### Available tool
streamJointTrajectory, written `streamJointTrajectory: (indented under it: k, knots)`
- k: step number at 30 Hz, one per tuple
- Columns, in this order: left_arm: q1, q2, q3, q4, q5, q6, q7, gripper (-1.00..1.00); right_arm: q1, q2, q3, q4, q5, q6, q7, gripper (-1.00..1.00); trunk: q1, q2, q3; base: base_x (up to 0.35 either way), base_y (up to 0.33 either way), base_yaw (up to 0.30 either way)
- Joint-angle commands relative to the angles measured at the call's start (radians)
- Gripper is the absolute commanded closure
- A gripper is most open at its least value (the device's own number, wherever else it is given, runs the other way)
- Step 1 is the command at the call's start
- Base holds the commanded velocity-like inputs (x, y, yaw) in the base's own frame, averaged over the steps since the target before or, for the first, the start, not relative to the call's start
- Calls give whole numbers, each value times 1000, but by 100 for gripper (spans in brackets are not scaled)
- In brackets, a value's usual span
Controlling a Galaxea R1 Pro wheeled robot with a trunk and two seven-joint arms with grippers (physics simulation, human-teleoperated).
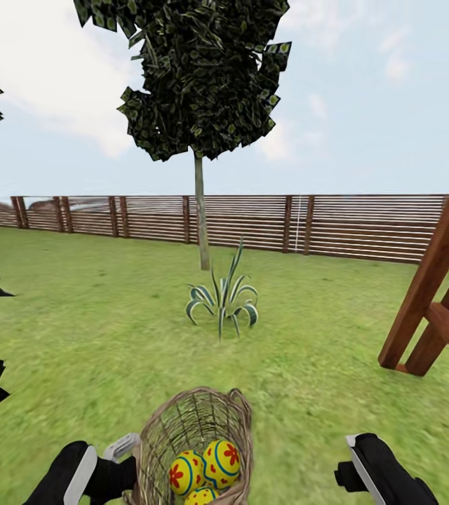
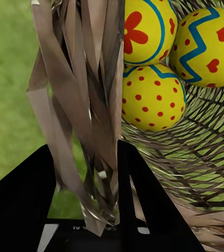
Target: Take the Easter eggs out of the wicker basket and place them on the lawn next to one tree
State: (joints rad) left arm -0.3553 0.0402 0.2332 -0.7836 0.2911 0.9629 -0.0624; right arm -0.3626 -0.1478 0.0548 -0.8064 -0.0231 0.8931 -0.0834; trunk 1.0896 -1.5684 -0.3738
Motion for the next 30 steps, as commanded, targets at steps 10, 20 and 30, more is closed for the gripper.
streamJointTrajectory:
  k: [10,20,30]
  knots:
    - [-1,0,3,-2,16,5,-8,100,-1,-2,4,-1,-3,4,-6,-100,1,-1,8,329,0,-264]
    - [-1,0,3,-2,16,5,-7,100,-1,-2,4,-1,-3,4,-6,-100,1,-1,10,329,-1,-105]
    - [-1,0,3,-1,16,5,-7,100,-1,-2,4,-1,-3,4,-6,-100,1,-1,16,329,-72,-278]
